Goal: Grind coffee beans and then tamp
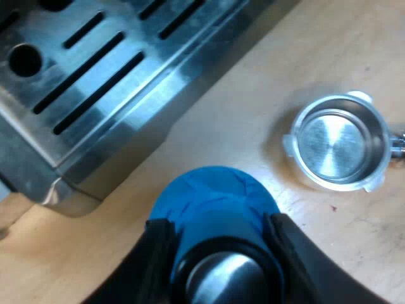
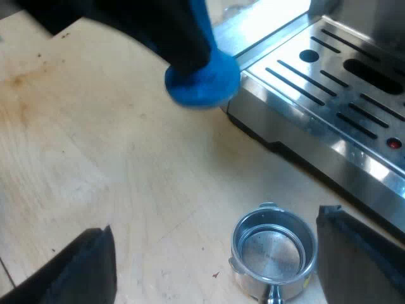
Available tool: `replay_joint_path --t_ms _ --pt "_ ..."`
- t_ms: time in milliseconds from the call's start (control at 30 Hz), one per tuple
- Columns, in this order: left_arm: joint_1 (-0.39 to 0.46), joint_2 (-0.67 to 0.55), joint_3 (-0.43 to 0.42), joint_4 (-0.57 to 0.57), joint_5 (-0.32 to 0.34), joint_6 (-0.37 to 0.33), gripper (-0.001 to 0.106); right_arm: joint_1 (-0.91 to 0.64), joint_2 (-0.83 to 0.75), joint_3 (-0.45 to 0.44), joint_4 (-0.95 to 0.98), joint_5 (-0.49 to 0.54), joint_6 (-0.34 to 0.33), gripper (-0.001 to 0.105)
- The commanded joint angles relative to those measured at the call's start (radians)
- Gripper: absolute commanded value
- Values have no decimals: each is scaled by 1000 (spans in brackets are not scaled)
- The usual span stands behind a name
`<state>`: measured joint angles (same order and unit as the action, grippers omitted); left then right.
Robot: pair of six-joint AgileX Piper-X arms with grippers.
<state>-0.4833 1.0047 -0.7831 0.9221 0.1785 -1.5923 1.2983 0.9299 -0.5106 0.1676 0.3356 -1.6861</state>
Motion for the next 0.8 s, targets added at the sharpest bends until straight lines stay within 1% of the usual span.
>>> replay_joint_path --t_ms 33,167,267,633,700,800 --pt "28 10 -6 0 -10 5 0 -2 -3 -3 -15 -11 -23 68" --pt "77 62 -6 0 -10 5 0 -2 -3 -3 -15 -11 -23 68" --pt "97 108 -6 0 -10 5 0 -2 -3 -3 -15 -11 -23 68" --pt "98 249 -6 -28 -10 5 0 -2 -3 -3 -15 -11 -23 68" --pt "98 256 1 -35 -10 5 0 -2 -3 -3 -15 -11 -23 68" --pt "98 255 43 -84 -10 5 0 -2 -3 -3 -15 -11 -23 68"
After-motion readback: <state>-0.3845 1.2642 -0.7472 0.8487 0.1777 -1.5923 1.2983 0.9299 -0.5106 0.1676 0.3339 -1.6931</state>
